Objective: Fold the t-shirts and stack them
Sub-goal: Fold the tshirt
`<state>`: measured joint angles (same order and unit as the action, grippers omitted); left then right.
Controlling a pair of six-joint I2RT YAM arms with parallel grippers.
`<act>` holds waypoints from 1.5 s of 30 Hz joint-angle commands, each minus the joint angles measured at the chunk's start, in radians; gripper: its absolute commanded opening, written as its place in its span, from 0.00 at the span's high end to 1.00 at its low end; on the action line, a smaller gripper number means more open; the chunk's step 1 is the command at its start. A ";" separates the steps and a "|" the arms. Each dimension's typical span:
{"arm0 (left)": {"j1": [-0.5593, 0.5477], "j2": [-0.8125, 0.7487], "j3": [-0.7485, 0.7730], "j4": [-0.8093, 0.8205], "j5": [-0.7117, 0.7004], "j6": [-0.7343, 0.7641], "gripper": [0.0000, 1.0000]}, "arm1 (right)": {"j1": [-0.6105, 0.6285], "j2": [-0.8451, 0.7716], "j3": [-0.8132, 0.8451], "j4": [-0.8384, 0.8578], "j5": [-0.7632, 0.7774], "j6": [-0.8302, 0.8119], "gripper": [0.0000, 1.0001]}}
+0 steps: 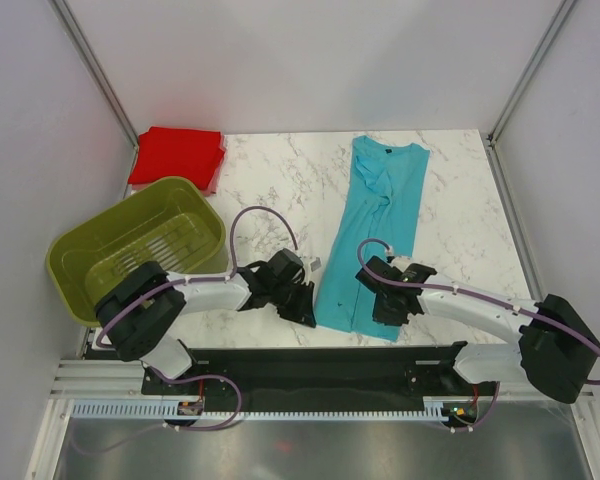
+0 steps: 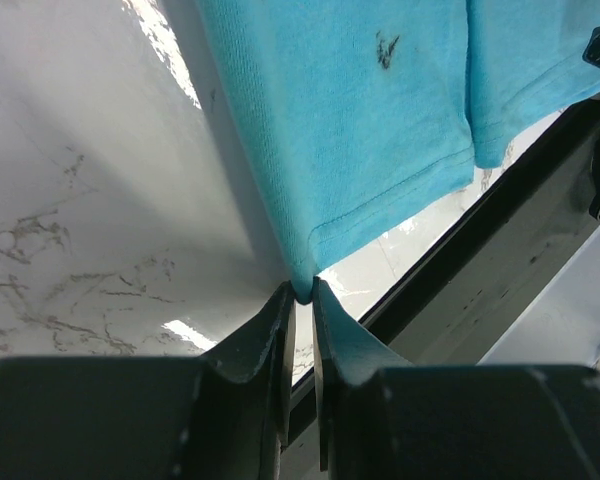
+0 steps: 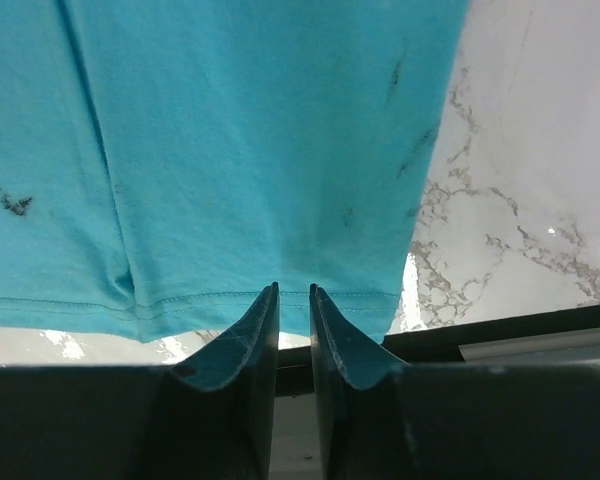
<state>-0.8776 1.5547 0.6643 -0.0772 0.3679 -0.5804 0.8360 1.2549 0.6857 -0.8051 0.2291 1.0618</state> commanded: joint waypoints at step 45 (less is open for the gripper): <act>-0.011 -0.117 -0.028 -0.029 -0.020 -0.013 0.81 | -0.405 0.253 0.518 0.273 -0.023 -0.574 0.68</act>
<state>-0.8917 1.4281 0.6254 -0.1249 0.3569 -0.5804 0.4915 1.4120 1.1160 -0.6777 0.2855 0.6853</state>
